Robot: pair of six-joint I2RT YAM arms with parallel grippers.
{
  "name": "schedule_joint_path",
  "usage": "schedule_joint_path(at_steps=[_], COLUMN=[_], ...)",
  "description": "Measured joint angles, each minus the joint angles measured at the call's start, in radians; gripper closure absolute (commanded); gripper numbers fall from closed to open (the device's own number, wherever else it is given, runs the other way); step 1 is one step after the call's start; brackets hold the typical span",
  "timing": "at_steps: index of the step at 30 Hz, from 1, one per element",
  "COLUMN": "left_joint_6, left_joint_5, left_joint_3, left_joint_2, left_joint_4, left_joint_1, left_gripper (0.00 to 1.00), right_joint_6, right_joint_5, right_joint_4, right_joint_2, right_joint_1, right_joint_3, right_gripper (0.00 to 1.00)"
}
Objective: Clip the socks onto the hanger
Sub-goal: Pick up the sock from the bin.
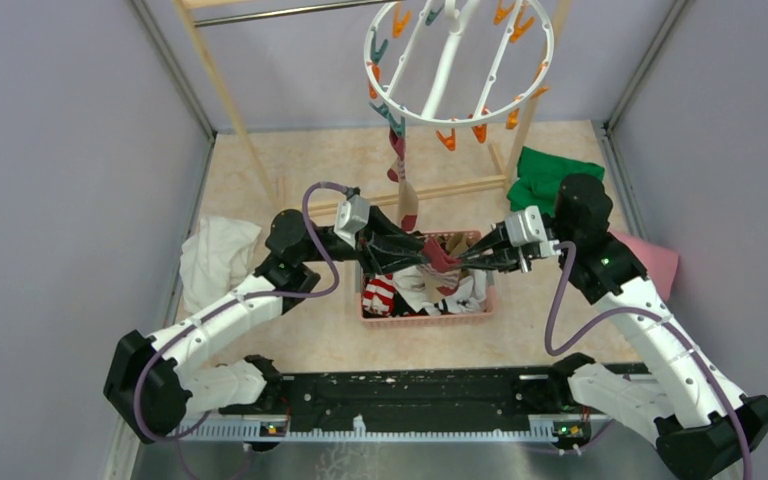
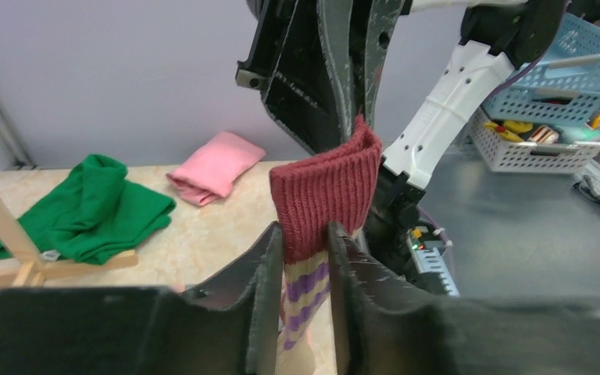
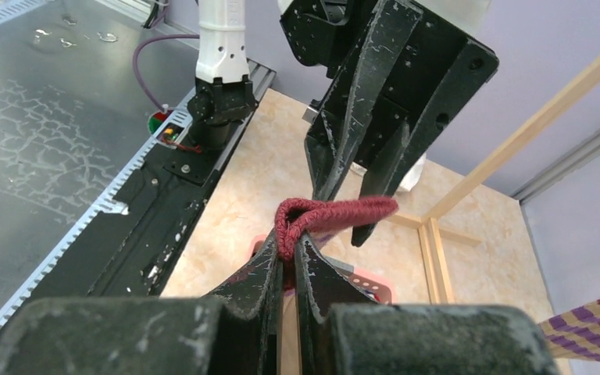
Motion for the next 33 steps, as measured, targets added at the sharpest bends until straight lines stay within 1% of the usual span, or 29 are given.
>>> schedule_joint_path(at_steps=[1,2,3,4,5,6,8,12,14,17,18,19,22,28,31,33], left_joint_6=[-0.011,-0.023,-0.036,-0.047,-0.058,-0.067,-0.082,-0.106,-0.118,-0.146,-0.156,-0.163,-0.186,-0.212,-0.216,-0.216], left_joint_5=[0.001,0.005,0.008,0.009,0.01,0.006,-0.006,-0.069,-0.102,-0.142,-0.151,-0.158,-0.167,-0.169,-0.175,-0.182], left_joint_3=[0.0,0.0,0.0,0.0,0.0,0.0,0.0,-0.035,-0.071,-0.114,-0.122,-0.127,-0.129,-0.129,-0.129,-0.129], left_joint_2=[0.005,0.01,0.016,0.023,0.026,0.029,0.029,-0.013,-0.051,-0.1,-0.109,-0.112,-0.109,-0.082,-0.071,-0.068], left_joint_4=[0.017,0.034,0.049,0.063,0.073,0.078,0.08,0.09,0.108,0.144,0.156,0.165,0.188,0.212,0.212,0.212], left_joint_1=[-0.003,-0.005,-0.008,-0.008,-0.009,-0.009,-0.009,-0.009,-0.009,-0.009,-0.009,-0.009,-0.009,-0.012,-0.013,-0.014], left_gripper=[0.92,1.0,1.0,1.0,1.0,1.0,1.0,1.0,1.0,1.0,1.0,1.0,1.0,1.0,1.0,1.0], right_joint_6=[0.002,0.005,0.01,0.014,0.02,0.029,0.053,0.103,0.15,0.256,0.31,0.326,0.449,0.579,0.606,0.615], right_joint_5=[0.0,0.0,0.0,0.0,0.003,0.009,0.035,0.087,0.108,0.146,0.162,0.167,0.192,0.204,0.203,0.201], right_joint_4=[0.003,0.007,0.012,0.015,0.016,0.016,0.018,0.023,0.053,0.133,0.184,0.198,0.309,0.462,0.501,0.518], right_joint_2=[0.0,0.0,0.0,0.0,-0.001,-0.001,-0.006,-0.039,-0.068,-0.113,-0.127,-0.131,-0.135,-0.12,-0.116,-0.116], right_joint_1=[0.0,0.0,0.0,0.0,0.0,0.0,0.0,0.0,0.0,0.0,0.0,0.0,0.0,0.001,0.008,0.012], right_joint_3=[-0.001,-0.001,-0.002,-0.004,-0.007,-0.008,-0.014,-0.032,-0.057,-0.117,-0.145,-0.153,-0.195,-0.203,-0.203,-0.203], right_gripper=[0.95,0.9,0.8,0.67,0.58,0.52,0.47,0.46,0.46,0.48,0.49,0.49,0.51,0.58,0.65,0.66])
